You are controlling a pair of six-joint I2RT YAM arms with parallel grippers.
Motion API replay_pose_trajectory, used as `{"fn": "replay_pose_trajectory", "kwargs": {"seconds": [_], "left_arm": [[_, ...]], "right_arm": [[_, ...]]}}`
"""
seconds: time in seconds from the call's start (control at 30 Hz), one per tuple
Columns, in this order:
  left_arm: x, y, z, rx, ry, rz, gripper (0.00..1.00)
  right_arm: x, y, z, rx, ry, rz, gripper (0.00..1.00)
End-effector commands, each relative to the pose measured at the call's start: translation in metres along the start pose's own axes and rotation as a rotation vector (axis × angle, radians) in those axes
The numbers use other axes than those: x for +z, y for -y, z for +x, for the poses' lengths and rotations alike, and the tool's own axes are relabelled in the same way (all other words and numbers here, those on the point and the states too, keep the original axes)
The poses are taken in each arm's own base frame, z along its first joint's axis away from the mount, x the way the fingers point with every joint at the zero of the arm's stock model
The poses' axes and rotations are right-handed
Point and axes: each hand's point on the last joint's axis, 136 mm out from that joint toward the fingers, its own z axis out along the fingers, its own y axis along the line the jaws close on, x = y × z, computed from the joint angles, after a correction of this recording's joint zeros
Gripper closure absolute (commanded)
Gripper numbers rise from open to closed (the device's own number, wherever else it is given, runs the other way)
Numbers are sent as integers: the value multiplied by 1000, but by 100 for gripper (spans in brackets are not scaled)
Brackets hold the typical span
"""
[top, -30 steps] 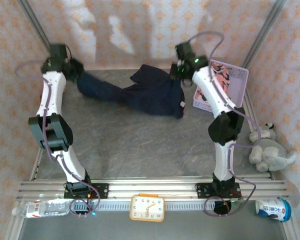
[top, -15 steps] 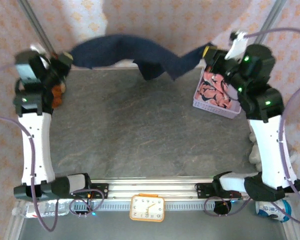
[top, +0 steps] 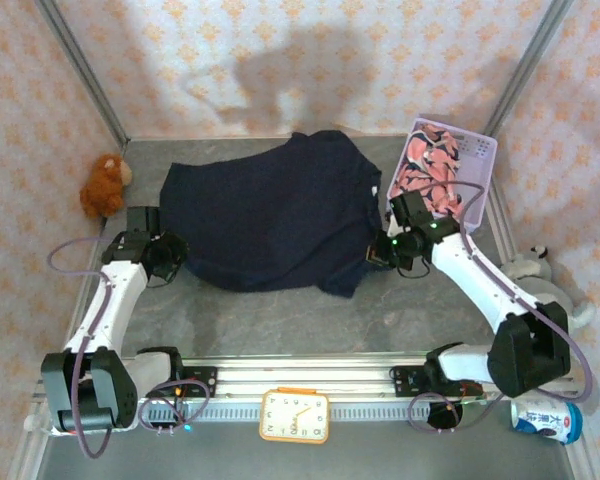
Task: Fold and stack the mixed laundry pile
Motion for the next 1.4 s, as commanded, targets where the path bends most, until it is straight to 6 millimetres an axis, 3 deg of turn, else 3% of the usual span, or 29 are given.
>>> {"fn": "replay_pose_trajectory", "kwargs": {"seconds": [0.0, 0.1, 0.23, 0.27, 0.33, 0.37, 0.4, 0.47, 0.63, 0.77, 1.0, 1.37], "left_arm": [[22, -36, 11, 8, -28, -126, 100], [24, -50, 18, 12, -42, -171, 100], [18, -61, 20, 17, -30, -205, 91], [17, -62, 21, 18, -30, -209, 80], [12, -66, 20, 18, -22, -228, 27], [8, -68, 19, 18, -12, -243, 15], [5, -66, 16, 24, -1, -243, 9], [3, -58, 10, 39, 13, -228, 7], [6, -17, -15, 53, 56, -137, 10], [22, 5, -31, 45, 79, -98, 12], [64, 16, -44, 51, 45, -139, 12], [120, -3, -49, 63, -49, -332, 10]], "right_arm": [[3, 23, 14, 31, -15, 87, 100], [11, 37, 29, 56, -64, 131, 100], [12, 52, 42, 76, -123, 196, 100], [12, 53, 47, 73, -148, 199, 96], [6, 62, 57, 54, -189, 254, 66], [-1, 71, 56, 35, -186, 312, 53], [-7, 78, 52, 20, -162, 361, 47], [-17, 80, 34, -10, -82, 402, 41], [-7, 35, -17, -39, 52, 268, 44], [24, 0, -57, -60, 140, 211, 45], [91, -47, -114, -102, 196, 241, 49], [163, -34, -148, -7, 166, 407, 47]]}}
